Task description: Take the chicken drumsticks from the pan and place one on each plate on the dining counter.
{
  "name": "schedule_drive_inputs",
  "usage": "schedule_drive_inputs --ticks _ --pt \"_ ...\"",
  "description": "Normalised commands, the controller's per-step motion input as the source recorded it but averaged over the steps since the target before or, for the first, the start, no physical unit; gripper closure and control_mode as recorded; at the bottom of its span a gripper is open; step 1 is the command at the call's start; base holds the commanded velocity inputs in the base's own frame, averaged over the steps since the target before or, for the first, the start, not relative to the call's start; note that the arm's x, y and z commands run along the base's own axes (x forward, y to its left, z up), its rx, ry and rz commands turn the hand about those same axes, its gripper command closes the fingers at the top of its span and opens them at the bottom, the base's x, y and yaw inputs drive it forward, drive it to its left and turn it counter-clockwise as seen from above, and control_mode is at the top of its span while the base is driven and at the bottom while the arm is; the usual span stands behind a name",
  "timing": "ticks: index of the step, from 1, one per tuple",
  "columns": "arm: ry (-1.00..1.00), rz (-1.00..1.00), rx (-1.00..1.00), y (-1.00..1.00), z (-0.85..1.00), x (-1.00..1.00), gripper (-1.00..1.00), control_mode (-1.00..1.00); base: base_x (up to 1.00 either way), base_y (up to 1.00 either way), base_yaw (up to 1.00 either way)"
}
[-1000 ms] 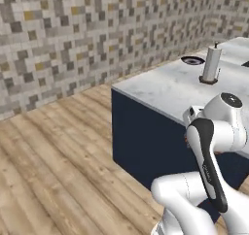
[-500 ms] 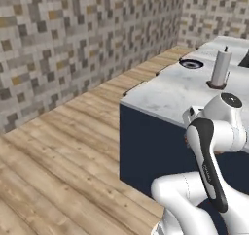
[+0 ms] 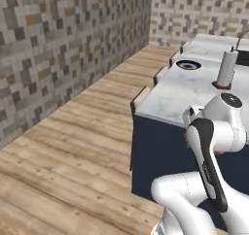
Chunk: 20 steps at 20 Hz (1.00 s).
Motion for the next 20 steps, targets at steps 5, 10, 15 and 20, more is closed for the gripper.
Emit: schedule_drive_inputs --ticks 5,10,15,20 --pt "0.00 0.00 0.00 0.00 0.00 0.00 1.00 1.00 0.25 0.93 -0.36" --pt "0.00 0.00 0.00 0.00 0.00 0.00 1.00 1.00 0.26 0.89 -0.40" --pt "0.00 0.00 0.00 0.00 0.00 0.00 1.00 1.00 0.29 0.84 -0.45" --pt "0.00 0.00 0.00 0.00 0.00 0.00 1.00 1.00 0.31 0.84 -0.45"
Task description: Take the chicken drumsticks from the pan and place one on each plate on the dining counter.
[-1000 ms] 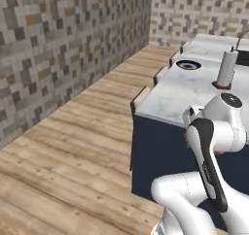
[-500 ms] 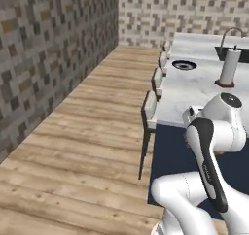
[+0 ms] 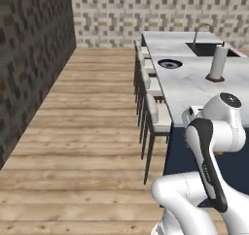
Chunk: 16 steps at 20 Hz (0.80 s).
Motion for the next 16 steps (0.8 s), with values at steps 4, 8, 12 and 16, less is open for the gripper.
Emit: schedule_drive_inputs --ticks 4,8,12,16 --pt "0.00 0.00 0.00 0.00 0.00 0.00 1.00 1.00 0.31 0.85 -0.44" --pt "0.00 0.00 0.00 0.00 0.00 0.00 1.00 1.00 0.36 0.84 -0.44" --pt "0.00 0.00 0.00 0.00 0.00 0.00 1.00 1.00 0.54 0.74 -0.49" --pt "0.00 0.00 0.00 0.00 0.00 0.00 1.00 1.00 0.54 0.76 -0.47"
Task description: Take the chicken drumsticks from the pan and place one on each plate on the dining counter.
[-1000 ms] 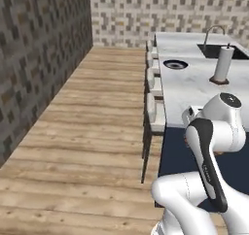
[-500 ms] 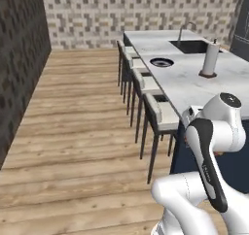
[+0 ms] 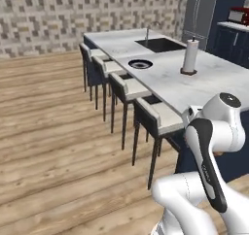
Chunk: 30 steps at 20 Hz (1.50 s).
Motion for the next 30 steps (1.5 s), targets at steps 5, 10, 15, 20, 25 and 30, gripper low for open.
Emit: schedule_drive_inputs --ticks 5,10,15,20,25,30 --pt "0.00 0.00 0.00 0.00 0.00 0.00 1.00 1.00 0.57 0.78 -0.45" --pt "0.00 0.00 0.00 0.00 0.00 0.00 1.00 1.00 0.56 0.81 -0.41" --pt "0.00 0.00 0.00 0.00 0.00 0.00 1.00 1.00 0.56 0.81 -0.41" --pt "0.00 0.00 0.00 0.00 0.00 0.00 1.00 1.00 0.55 0.81 -0.41" --pt "0.00 0.00 0.00 0.00 0.00 0.00 1.00 1.00 0.55 0.81 -0.41" --pt "0.00 0.00 0.00 0.00 0.00 0.00 1.00 1.00 0.55 0.80 -0.42"
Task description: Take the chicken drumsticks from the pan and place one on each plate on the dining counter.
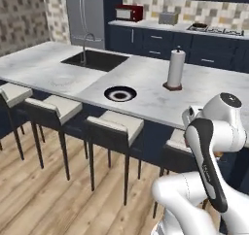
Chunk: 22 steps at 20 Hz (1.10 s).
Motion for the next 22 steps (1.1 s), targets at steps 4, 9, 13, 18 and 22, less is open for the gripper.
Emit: schedule_drive_inputs --ticks 4,9,13,18,22 --pt "0.00 0.00 0.00 0.00 0.00 0.00 1.00 1.00 0.55 0.79 -0.44" --pt "0.00 0.00 0.00 0.00 0.00 0.00 1.00 1.00 0.54 0.80 -0.43" --pt "0.00 0.00 0.00 0.00 0.00 0.00 1.00 1.00 0.57 0.78 -0.43" --pt "0.00 0.00 0.00 0.00 0.00 0.00 1.00 1.00 0.68 0.68 -0.40" --pt "0.00 0.00 0.00 0.00 0.00 0.00 1.00 1.00 0.65 0.36 -0.14"
